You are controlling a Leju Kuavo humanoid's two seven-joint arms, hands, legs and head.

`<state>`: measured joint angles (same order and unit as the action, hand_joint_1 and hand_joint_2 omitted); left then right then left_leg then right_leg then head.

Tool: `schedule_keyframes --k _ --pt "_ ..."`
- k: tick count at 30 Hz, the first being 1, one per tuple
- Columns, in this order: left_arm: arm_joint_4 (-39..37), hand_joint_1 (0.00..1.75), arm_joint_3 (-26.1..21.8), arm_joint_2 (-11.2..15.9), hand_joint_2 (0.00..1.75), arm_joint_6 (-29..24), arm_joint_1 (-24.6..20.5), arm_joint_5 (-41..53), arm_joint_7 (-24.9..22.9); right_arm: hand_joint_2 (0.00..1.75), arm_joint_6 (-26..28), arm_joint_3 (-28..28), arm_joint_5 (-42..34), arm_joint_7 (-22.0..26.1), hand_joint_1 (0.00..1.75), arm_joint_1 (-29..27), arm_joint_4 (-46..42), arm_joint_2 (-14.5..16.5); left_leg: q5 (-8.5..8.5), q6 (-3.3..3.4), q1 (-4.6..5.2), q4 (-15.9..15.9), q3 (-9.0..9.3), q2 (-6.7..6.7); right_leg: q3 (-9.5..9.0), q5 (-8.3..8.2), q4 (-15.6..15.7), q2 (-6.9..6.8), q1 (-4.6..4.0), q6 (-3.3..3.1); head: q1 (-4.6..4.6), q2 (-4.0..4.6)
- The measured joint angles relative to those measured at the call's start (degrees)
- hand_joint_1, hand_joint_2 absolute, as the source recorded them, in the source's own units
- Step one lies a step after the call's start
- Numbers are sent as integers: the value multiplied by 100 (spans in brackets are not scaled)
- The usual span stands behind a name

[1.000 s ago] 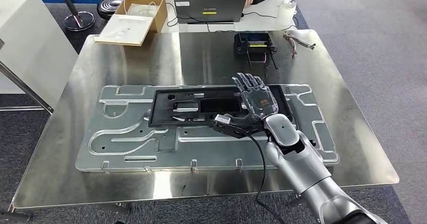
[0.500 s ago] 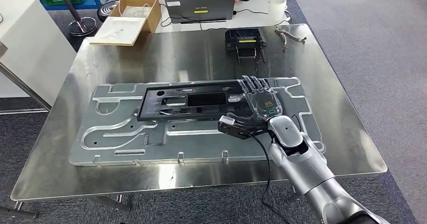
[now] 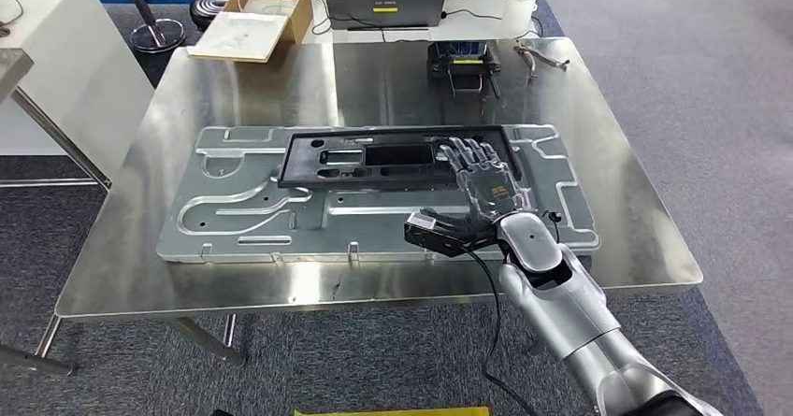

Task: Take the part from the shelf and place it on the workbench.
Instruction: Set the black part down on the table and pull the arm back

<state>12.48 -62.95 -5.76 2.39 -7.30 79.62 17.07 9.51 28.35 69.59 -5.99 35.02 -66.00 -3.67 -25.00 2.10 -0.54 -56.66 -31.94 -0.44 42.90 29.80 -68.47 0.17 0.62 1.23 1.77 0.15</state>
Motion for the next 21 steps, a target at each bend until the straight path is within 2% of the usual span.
schedule_keyframes --k 1,2,3,4,5,6,7,8,9,11,12,13,14,15,16,17,18,19,20,21 --pt "-1 0 0 -1 0 8 2 -2 0 0 0 -2 0 2 0 -7 8 -1 62 -7 0 -6 -91 -5 35 158 -331 -2 18 26 -1 0" --pt "-1 0 0 -1 0 15 3 -3 0 0 0 -2 0 2 0 -12 19 -3 123 -18 -2 -18 -184 -8 6 177 -539 -4 38 50 -1 0" --pt "-2 0 0 -1 0 21 3 -4 0 0 0 -2 0 3 0 -15 27 -3 181 -33 -5 -34 -279 -9 -111 82 -573 -7 58 68 -1 0" --pt "-2 0 0 -1 0 27 3 -4 0 0 1 -2 0 3 0 -13 33 -4 232 -56 -9 -58 -369 -9 -319 -63 -414 -10 76 78 -1 0" --pt "-2 0 0 -1 0 32 3 -4 0 0 3 -2 0 3 0 -5 36 -4 276 -84 -13 -91 -447 -9 -616 -155 -96 -12 91 77 0 0" --pt "-1 0 0 -1 0 35 3 -4 0 0 7 -2 0 3 0 8 34 -4 311 -115 -9 -128 -517 -8 -935 -145 316 -11 89 65 -1 0" --pt "-1 0 0 -1 0 37 2 -5 1 0 14 -2 0 4 0 22 33 -3 351 -153 -6 -155 -566 -8 -1179 -81 663 -10 80 41 0 0" --pt "0 0 -1 -1 0 38 1 -5 1 0 21 -3 0 4 0 32 33 -2 396 -192 -4 -168 -598 -9 -1329 -4 908 -8 60 10 1 0" --pt "-1 0 -1 -1 0 39 3 -7 2 0 26 -3 0 5 0 34 36 -2 448 -235 -4 -161 -618 -8 -1371 32 1026 -7 34 -28 1 0" --pt "-1 0 -5 -1 0 43 18 -19 2 0 32 -2 0 9 0 19 48 -1 493 -312 -26 -144 -653 6 -1305 -66 1061 -26 32 -121 2 0" --pt "-1 0 -7 -1 0 44 30 -28 2 0 34 -1 1 10 0 13 55 -1 382 -341 -36 -220 -699 13 -1258 -134 1076 -40 39 -177 2 0" --pt "-2 0 -8 -2 0 48 44 -36 2 0 39 0 1 12 0 6 62 1 154 -361 -48 -412 -775 20 -1193 -207 1092 -53 47 -226 4 0" --pt "-2 0 -9 -4 0 51 51 -42 3 0 46 0 1 13 0 -2 68 1 -156 -377 -56 -726 -869 22 -1118 -279 1093 -61 38 -262 3 0" --pt "-3 0 -9 -4 0 53 56 -45 3 0 52 0 1 14 0 -15 75 2 -450 -390 -58 -1108 -962 21 -1030 -346 1090 -61 26 -287 3 0" --pt "-3 0 -9 -4 0 55 58 -46 4 0 56 0 1 16 0 -33 82 2 -647 -398 -58 -1478 -1027 21 -940 -415 1084 -61 9 -295 3 0" --pt "-2 0 -9 -3 0 55 58 -49 4 0 58 0 1 17 0 -51 88 2 -700 -400 -57 -1736 -1033 22 -850 -480 1076 -61 -6 -297 3 0" --pt "-2 0 -9 -2 0 54 58 -50 4 0 60 0 1 18 0 -66 93 2 -619 -394 -56 -1827 -954 22 -756 -545 1062 -61 -18 -294 4 0" --pt "-2 0 -9 -1 0 53 57 -51 4 0 61 0 1 18 0 -77 95 2 -463 -377 -53 -1729 -780 22 -662 -606 1044 -61 -27 -288 3 0" --pt "-2 0 -9 1 0 53 53 -52 4 0 62 0 1 18 0 -81 96 2 -322 -349 -46 -1462 -517 24 -576 -664 1021 -59 -34 -278 4 0" --pt "-2 0 -9 4 0 52 44 -53 4 0 66 0 0 18 0 -82 95 3 -291 -311 -32 -1061 -189 26 -500 -717 998 -59 -46 -262 4 0"
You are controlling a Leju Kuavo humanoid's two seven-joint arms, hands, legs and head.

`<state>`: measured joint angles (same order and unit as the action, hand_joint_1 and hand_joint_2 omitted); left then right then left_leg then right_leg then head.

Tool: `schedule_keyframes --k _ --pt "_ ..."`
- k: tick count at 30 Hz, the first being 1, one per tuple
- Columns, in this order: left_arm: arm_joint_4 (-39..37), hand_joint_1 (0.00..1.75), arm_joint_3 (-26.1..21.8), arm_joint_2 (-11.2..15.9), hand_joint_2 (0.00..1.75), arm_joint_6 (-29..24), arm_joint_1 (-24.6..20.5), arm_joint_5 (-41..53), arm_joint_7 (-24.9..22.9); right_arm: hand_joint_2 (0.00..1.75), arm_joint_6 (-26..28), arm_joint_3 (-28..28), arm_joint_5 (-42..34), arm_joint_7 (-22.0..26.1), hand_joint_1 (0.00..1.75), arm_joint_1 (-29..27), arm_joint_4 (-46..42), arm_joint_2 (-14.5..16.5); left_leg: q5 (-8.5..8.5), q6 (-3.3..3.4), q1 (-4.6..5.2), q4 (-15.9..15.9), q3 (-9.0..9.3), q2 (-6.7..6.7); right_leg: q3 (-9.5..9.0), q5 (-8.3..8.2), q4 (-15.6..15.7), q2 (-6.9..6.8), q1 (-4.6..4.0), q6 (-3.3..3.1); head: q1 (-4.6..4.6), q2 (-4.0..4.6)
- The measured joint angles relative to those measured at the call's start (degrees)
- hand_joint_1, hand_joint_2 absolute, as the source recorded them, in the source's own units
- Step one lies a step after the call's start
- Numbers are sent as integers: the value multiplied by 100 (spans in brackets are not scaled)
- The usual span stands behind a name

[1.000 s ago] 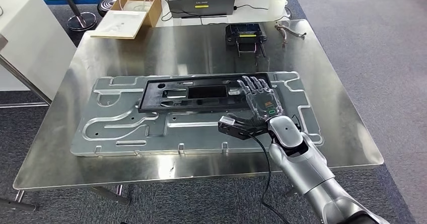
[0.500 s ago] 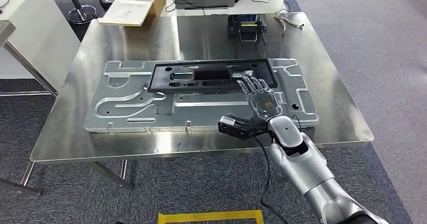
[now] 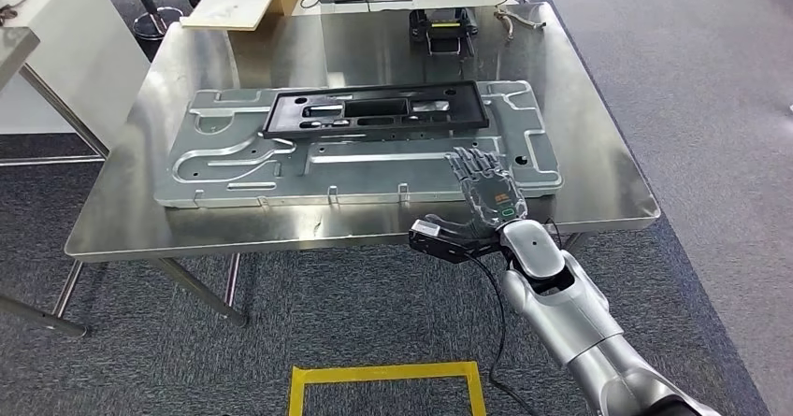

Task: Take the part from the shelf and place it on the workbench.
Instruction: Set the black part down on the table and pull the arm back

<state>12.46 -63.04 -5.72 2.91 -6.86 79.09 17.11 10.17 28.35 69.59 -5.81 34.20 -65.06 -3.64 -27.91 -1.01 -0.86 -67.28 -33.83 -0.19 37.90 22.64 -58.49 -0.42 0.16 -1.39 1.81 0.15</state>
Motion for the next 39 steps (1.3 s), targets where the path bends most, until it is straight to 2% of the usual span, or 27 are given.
schedule_keyframes --k 1,2,3,5,6,7,9,10,11,12,13,14,15,17,18,20,21,22,25,26,27,29,30,31,33,35,39 --pt "0 0 0 3 0 -1 -12 -3 2 0 6 -2 0 0 0 2 -1 -1 -48 34 15 409 290 1 52 -49 -18 -3 -7 23 -1 0" --pt "0 0 0 5 0 -2 -22 -7 5 0 16 -3 -3 1 0 5 -1 -1 -127 67 35 720 482 3 81 -102 -21 -9 -7 53 -1 0" --pt "0 0 0 9 0 -4 -29 -15 7 0 30 -5 -7 1 0 4 -1 -1 -194 96 55 909 576 2 94 -158 -10 -16 -2 89 -1 0" --pt "-1 0 -3 9 0 -9 -23 -29 8 0 55 -10 -18 3 0 -12 2 -5 -100 155 60 995 534 -14 109 -237 22 -17 14 165 -1 0" --pt "-1 0 -5 8 0 -10 -19 -34 7 0 66 -15 -25 5 0 -27 4 -12 -22 196 49 1016 494 -27 144 -148 -22 -7 21 199 -2 0" --pt "-2 0 -8 7 0 -11 -14 -37 7 0 80 -25 -34 10 0 -45 7 -21 63 240 35 1041 437 -41 201 57 -157 5 28 229 -2 0" --pt "-2 0 -9 7 0 -11 -12 -39 6 0 112 -48 -60 24 0 -86 10 -36 219 295 27 1048 273 -53 370 675 -749 21 56 282 -3 0" --pt "-2 0 -9 7 0 -11 -11 -40 6 0 125 -57 -71 30 0 -115 12 -41 293 301 29 1042 175 -55 442 898 -1124 22 66 306 -2 0" --pt "-2 0 -10 8 0 -11 -9 -40 7 0 133 -63 -79 34 0 -146 14 -45 368 294 30 1031 71 -55 470 976 -1435 22 76 327 -3 0" --pt "-2 0 -10 8 0 -11 -7 -40 7 0 136 -67 -84 37 0 -174 15 -51 439 282 30 1016 -37 -54 429 911 -1606 21 87 344 -2 0" --pt "-2 0 -11 8 0 -11 -4 -41 7 0 138 -71 -87 38 0 -192 16 -56 503 264 30 994 -141 -54 299 753 -1584 21 98 353 -2 0" --pt "-2 0 -11 8 0 -11 -3 -43 7 0 145 -75 -92 40 0 -201 16 -58 559 242 28 966 -238 -54 74 597 -1375 20 110 355 -2 0" --pt "-2 0 -11 8 0 -11 -2 -47 7 0 157 -83 -99 44 0 -204 12 -60 606 214 31 930 -323 -54 -237 550 -1011 21 113 348 -2 0" --pt "-2 0 -21 8 0 -26 -2 -103 3 0 209 -110 -122 56 0 -224 -12 -60 694 148 41 873 -429 -53 -771 697 -247 25 91 297 -1 0" --pt "-2 0 -45 8 0 -40 -1 -158 -3 0 243 -130 -139 62 0 -249 -25 -62 745 111 43 871 -451 -52 -902 782 -23 27 71 261 -1 0" --pt "-2 0 -120 10 0 -67 21 -276 -14 0 316 -168 -175 69 0 -345 -47 -69 830 37 26 896 -470 -46 -884 731 72 13 57 175 -2 0" --pt "-2 0 -157 11 0 -72 43 -314 -14 0 346 -187 -194 74 0 -408 -61 -73 763 4 12 860 -502 -40 -839 667 82 3 61 127 -1 0" --pt "-2 0 -185 14 0 -74 70 -336 -7 0 381 -209 -211 79 0 -484 -86 -81 575 -23 0 735 -557 -34 -778 592 95 -8 67 75 -2 0" --pt "-2 0 -255 30 0 -79 124 -376 19 0 527 -315 -292 124 0 -754 -209 -114 -324 -69 -16 -150 -746 -27 -531 376 100 -19 52 -9 -1 0" --pt "-2 0 -276 38 0 -84 128 -392 28 0 588 -360 -332 153 0 -869 -261 -122 -458 -74 -16 -441 -746 -27 -438 305 96 -19 42 -8 -1 0" --pt "-2 0 -293 45 0 -88 130 -408 37 0 645 -403 -370 184 0 -993 -311 -130 -443 -73 -16 -617 -684 -27 -340 234 89 -20 33 -4 -1 0" --pt "-2 0 -333 51 0 -96 135 -442 58 0 761 -513 -452 254 0 -1255 -440 -142 -142 -42 -9 -501 -335 -24 -140 100 59 -21 19 16 0 0" --pt "-2 0 -355 53 0 -97 137 -454 68 0 811 -571 -488 283 0 -1387 -512 -145 -47 -7 3 -211 -45 -16 -57 42 37 -21 16 31 0 0" --pt "-2 0 -375 59 0 -100 137 -467 79 0 875 -652 -530 323 0 -1525 -617 -147 -70 32 20 204 286 -6 11 -11 16 -21 9 53 1 0" --pt "-1 0 -406 71 0 -110 135 -498 94 0 1013 -817 -613 412 0 -1820 -832 -146 -268 96 60 883 734 9 73 -120 8 -35 9 111 0 0" --pt "0 0 -432 76 0 -117 145 -541 101 0 1155 -958 -692 513 0 -2082 -998 -142 -316 138 90 1078 797 11 77 -229 51 -52 24 171 0 0" --pt "-1 0 -460 74 0 -122 161 -576 105 0 1262 -1045 -775 604 0 -2288 -1094 -135 -231 184 84 1110 768 7 88 -286 73 -34 29 210 0 0"
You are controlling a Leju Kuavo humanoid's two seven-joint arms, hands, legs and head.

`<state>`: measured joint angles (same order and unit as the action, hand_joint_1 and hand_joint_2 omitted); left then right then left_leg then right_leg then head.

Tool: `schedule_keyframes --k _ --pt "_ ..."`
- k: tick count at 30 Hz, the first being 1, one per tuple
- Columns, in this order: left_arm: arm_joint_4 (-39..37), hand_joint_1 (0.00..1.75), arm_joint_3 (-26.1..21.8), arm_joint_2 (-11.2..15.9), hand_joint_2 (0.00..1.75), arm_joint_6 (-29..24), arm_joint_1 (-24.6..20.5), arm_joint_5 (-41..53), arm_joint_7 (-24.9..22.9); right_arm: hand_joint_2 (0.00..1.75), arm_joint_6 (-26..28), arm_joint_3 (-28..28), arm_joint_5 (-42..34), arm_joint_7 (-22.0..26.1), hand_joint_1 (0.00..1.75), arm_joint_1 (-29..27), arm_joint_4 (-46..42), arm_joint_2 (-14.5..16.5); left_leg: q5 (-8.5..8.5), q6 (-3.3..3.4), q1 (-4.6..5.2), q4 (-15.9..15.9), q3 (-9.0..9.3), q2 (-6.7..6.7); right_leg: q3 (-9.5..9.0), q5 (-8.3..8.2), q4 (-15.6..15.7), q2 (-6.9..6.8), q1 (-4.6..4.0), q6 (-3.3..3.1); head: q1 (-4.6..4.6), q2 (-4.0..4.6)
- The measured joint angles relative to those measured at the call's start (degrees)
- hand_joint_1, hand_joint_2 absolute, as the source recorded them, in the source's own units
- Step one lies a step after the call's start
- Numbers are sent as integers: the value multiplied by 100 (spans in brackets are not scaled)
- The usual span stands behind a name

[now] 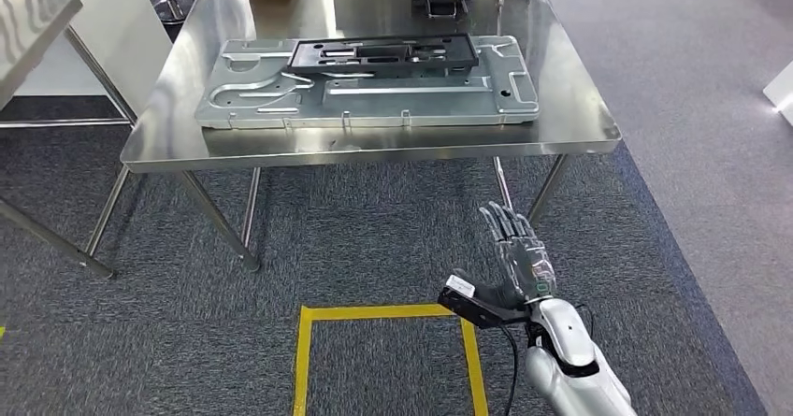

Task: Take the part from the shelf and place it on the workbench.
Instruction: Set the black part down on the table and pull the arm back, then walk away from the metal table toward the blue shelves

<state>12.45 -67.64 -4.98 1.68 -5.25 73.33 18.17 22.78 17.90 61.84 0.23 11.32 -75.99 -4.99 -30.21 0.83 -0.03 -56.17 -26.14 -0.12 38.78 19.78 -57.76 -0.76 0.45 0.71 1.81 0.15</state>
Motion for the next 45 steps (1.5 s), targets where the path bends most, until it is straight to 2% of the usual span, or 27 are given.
schedule_keyframes --k 1,4,5,7,9,11,13,14,16,18,19,20,22,23,25,26,28,29,30,33,34,36,38,40,41,43,45 --pt "-1 0 -27 -3 0 -11 6 -37 13 0 89 -75 -150 115 0 -193 -84 21 78 34 -18 39 -38 -7 52 142 -89 40 -8 25 -2 0" --pt "-2 0 -228 -28 0 -123 65 -258 72 0 432 -766 -1512 1092 0 -1506 -557 356 433 134 -37 66 -422 -24 234 1094 -1289 122 5 126 -8 0" --pt "-2 0 -297 -36 0 -167 91 -314 80 0 427 -1063 -1946 1454 0 -1912 -641 521 512 131 -34 24 -566 -23 165 1168 -1569 114 28 145 -8 0" --pt "-1 0 -381 -47 0 -212 125 -356 77 0 257 -1595 -2265 1948 0 -2310 -614 807 584 81 -39 -84 -761 -27 -282 914 -1212 100 72 159 -7 0" --pt "0 0 -432 -54 0 -231 135 -376 76 0 117 -2071 -2306 2241 0 -2459 -556 1047 635 12 -27 -208 -920 -63 -890 1005 -431 85 81 135 -6 0" --pt "1 0 -481 -57 0 -257 109 -392 86 0 -68 -2475 -2283 2370 0 -2519 -489 1259 716 -58 -17 -259 -996 -103 -1168 1158 26 80 51 66 -5 0" --pt "1 0 -526 -64 0 -283 97 -414 103 0 -328 -2948 -2214 2542 0 -2557 -310 1481 786 -126 -34 -253 -1039 -109 -1093 1078 77 61 40 -42 -5 0" --pt "1 0 -543 -72 0 -290 112 -424 110 0 -439 -3250 -2155 2684 0 -2541 -145 1597 684 -156 -47 -311 -1088 -98 -1030 1009 86 48 41 -100 -5 0" --pt "1 0 -580 -89 0 -302 149 -433 119 0 -570 -3949 -1981 3019 0 -2418 351 1802 158 -203 -67 -719 -1242 -64 -865 858 96 28 44 -186 -5 0" --pt "1 0 -621 -99 0 -324 159 -437 122 0 -568 -4687 -1771 3281 0 -2245 995 1914 -401 -229 -68 -1408 -1370 -42 -682 718 88 17 24 -210 -6 0" --pt "1 0 -639 -100 0 -339 154 -438 122 0 -545 -5029 -1683 3362 0 -2160 1322 1941 -486 -232 -68 -1682 -1359 -38 -583 647 77 7 13 -210 -6 0" --pt "1 0 -651 -101 0 -353 150 -438 122 0 -510 -5347 -1607 3412 0 -2079 1643 1955 -420 -227 -67 -1820 -1274 -36 -482 579 61 -2 4 -206 -6 0" --pt "1 0 -662 -103 0 -381 147 -441 122 0 -419 -5854 -1489 3428 0 -1921 2209 1968 -52 -195 -64 -1562 -847 -35 -285 452 20 -10 -7 -191 -5 0" --pt "1 0 -668 -104 0 -392 138 -444 120 0 -365 -6071 -1432 3397 0 -1834 2483 1973 28 -164 -55 -1181 -510 -32 -207 391 0 -6 -11 -177 -5 0" --pt "2 0 -683 -107 0 -411 104 -452 115 0 -247 -6448 -1317 3265 0 -1668 3013 1980 -103 -93 -23 -278 124 -26 -113 274 -22 -2 -20 -128 -5 0" --pt "2 0 -690 -110 0 -421 88 -456 112 0 -184 -6625 -1259 3179 0 -1587 3284 1980 -207 -55 -1 33 308 -24 -94 210 -16 -6 -18 -95 -6 0" --pt "1 0 -702 -122 0 -442 85 -458 108 0 -94 -6932 -1174 3030 0 -1468 3765 1960 -201 21 7 214 335 -33 -74 105 12 -10 -6 -26 -6 0" --pt "1 0 -709 -132 0 -453 90 -459 107 0 -74 -7062 -1153 2965 0 -1424 3979 1941 -137 67 -1 226 292 -43 -51 148 -14 4 -1 4 -6 0" --pt "1 0 -719 -142 0 -463 96 -459 106 0 -70 -7170 -1144 2890 0 -1390 4168 1921 -71 119 -14 245 243 -56 -4 307 -129 24 4 30 -6 0" --pt "1 0 -751 -162 0 -477 103 -460 107 0 -142 -7418 -1132 2526 0 -1301 4689 1844 105 194 -16 254 40 -75 236 1126 -1049 63 31 88 -6 0" --pt "1 0 -763 -166 0 -480 103 -463 107 0 -196 -7493 -1128 2375 0 -1268 4858 1810 156 188 -13 243 -34 -79 289 1229 -1381 65 40 108 -6 0" --pt "1 0 -784 -172 0 -484 103 -471 104 0 -336 -7643 -1144 2053 0 -1207 5161 1747 237 163 -17 192 -186 -84 182 1039 -1612 63 65 137 -6 0" --pt "1 0 -795 -181 0 -487 103 -478 95 0 -470 -7792 -1187 1725 0 -1154 5407 1706 279 123 -24 100 -312 -82 -324 790 -1068 61 91 136 -7 0" --pt "1 0 -798 -191 0 -489 102 -485 87 0 -554 -7920 -1214 1426 0 -1102 5589 1686 290 70 -12 -17 -409 -81 -846 843 -321 64 83 94 -6 0" --pt "1 0 -799 -194 0 -491 100 -488 87 0 -580 -7972 -1219 1305 0 -1080 5665 1680 298 39 -5 -60 -449 -83 -975 926 -97 67 72 61 -5 0" --pt "1 0 -799 -197 0 -493 90 -489 87 0 -607 -8055 -1225 1160 0 -1046 5791 1673 321 -32 6 -109 -516 -85 -995 1008 43 68 68 -24 -5 0" --pt "1 0 -799 -203 0 -494 91 -489 87 0 -615 -8112 -1229 1106 0 -1025 5884 1671 191 -93 -7 -279 -609 -65 -977 998 96 58 82 -109 -5 0"
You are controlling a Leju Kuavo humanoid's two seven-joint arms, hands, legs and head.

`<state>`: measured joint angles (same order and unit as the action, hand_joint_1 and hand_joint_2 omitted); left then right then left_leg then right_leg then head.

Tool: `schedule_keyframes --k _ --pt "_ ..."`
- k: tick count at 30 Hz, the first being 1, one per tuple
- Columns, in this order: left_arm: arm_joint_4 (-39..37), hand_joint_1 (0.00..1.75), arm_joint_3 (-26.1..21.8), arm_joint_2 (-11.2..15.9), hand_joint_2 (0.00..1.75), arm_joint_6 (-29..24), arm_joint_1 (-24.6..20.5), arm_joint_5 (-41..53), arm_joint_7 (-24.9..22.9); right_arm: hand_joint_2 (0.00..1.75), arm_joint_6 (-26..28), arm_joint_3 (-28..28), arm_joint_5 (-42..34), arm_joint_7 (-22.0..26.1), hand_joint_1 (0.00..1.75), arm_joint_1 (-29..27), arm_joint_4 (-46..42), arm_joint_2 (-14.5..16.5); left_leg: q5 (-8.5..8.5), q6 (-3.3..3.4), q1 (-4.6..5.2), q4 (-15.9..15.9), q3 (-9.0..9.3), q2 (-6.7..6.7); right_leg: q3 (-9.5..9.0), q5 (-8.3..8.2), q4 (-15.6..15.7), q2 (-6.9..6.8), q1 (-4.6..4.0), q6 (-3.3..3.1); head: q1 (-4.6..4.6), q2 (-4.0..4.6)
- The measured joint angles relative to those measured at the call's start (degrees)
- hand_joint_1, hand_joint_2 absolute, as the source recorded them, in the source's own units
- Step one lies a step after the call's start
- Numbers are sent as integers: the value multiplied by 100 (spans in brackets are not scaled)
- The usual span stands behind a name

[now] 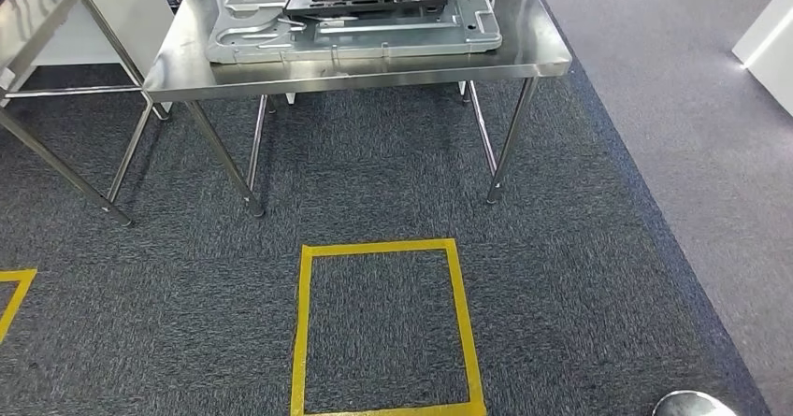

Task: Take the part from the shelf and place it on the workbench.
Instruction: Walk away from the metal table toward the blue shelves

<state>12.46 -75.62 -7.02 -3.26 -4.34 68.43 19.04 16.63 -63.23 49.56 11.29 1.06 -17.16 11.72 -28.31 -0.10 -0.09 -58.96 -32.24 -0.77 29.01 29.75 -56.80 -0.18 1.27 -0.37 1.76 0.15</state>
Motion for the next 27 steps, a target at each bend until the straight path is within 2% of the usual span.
schedule_keyframes --k 1,3,4,5,6,7,9,10,11,13,15,17,19,20,21,22,23,24,25,27 --pt "0 0 -1 -3 0 0 5 0 0 0 0 -22 -1 -12 0 3 34 -1 -166 -24 -9 -230 -93 11 10 -23 13 -8 4 -38 0 0" --pt "0 0 -2 -7 0 -1 15 0 0 0 -14 -58 0 -68 0 6 82 -5 -583 -56 -23 -969 -382 22 49 -54 7 -21 -23 -86 1 0" --pt "0 0 -3 -7 0 -1 19 0 0 0 -38 -77 4 -143 0 6 101 -10 -716 -65 -25 -1307 -509 22 72 -66 -2 -26 -37 -98 1 0" --pt "0 0 -4 -7 0 -3 24 -1 0 0 -73 -94 19 -263 0 10 123 -16 -741 -65 -26 -1485 -558 22 93 -75 -13 -36 -49 -105 1 0" --pt "0 0 -5 -7 0 -5 29 -1 0 0 -116 -110 42 -416 0 15 144 -22 -654 -58 -27 -1444 -501 20 106 -81 -24 -51 -57 -108 1 0" --pt "0 0 -7 -7 0 -8 30 -2 0 0 -160 -122 74 -581 0 21 167 -26 -486 -42 -27 -1194 -342 12 110 -84 -34 -70 -65 -108 1 0" --pt "0 0 -11 -6 0 -17 16 -2 -2 0 -249 -138 149 -900 0 30 222 -28 -166 20 -3 -391 115 -96 101 -86 -46 -126 -85 -99 1 0" --pt "0 0 -13 -5 0 -22 2 -3 -7 0 -296 -141 180 -1026 0 31 253 -27 -90 57 20 -82 277 -159 101 -91 -50 -161 -96 -79 0 0" --pt "0 0 -15 -5 0 -27 -9 -3 -11 0 -337 -143 206 -1119 0 32 279 -26 -72 88 44 109 359 -202 104 -97 -54 -201 -103 -54 0 0" --pt "0 0 -23 -6 0 -34 -10 -4 -27 0 -414 -143 241 -1213 0 49 318 -24 -67 141 61 208 345 -159 103 -112 -46 -288 -111 14 -1 0" --pt "0 0 -32 -17 0 -38 5 -4 -50 0 -507 -142 289 -1247 0 70 339 -28 -1 204 27 288 345 -78 122 -31 -119 -263 -110 80 -2 0" --pt "0 0 -37 -28 0 -42 8 -3 -75 0 -579 -139 354 -1258 0 75 347 -33 74 265 0 338 331 -7 332 296 -590 -115 -97 128 -2 0" --pt "0 0 -40 -28 0 -46 10 -2 -91 0 -604 -135 398 -1258 0 74 350 -34 109 290 6 324 270 81 676 663 -1340 -23 -81 156 -1 0" --pt "0 0 -42 -28 0 -48 15 -2 -95 0 -610 -135 409 -1258 0 74 351 -35 117 289 10 306 245 132 779 716 -1573 -14 -75 164 -1 0" --pt "0 0 -43 -28 0 -51 20 -2 -98 0 -612 -134 413 -1258 0 74 351 -36 120 286 11 282 225 189 786 651 -1601 -8 -70 166 -1 0" --pt "0 0 -44 -29 0 -54 23 -2 -100 0 -612 -133 417 -1259 0 73 352 -37 119 278 11 252 209 256 672 474 -1382 12 -65 160 -1 0" --pt "0 0 -45 -30 0 -56 24 -2 -100 0 -612 -132 423 -1260 0 72 352 -39 114 269 11 222 197 320 478 252 -996 67 -59 145 -2 0" --pt "0 0 -46 -36 0 -57 23 -2 -100 0 -615 -132 433 -1261 0 70 352 -44 108 252 17 192 180 376 285 97 -606 178 -55 124 -2 0" --pt "0 0 -46 -42 0 -57 19 -2 -100 0 -620 -131 448 -1259 0 69 353 -48 103 226 21 161 157 433 144 -9 -294 273 -53 104 -2 0" --pt "0 0 -47 -52 0 -63 17 -2 -100 0 -646 -118 495 -1242 0 74 358 -52 117 158 15 135 101 513 77 -23 -93 359 -68 69 -1 0"
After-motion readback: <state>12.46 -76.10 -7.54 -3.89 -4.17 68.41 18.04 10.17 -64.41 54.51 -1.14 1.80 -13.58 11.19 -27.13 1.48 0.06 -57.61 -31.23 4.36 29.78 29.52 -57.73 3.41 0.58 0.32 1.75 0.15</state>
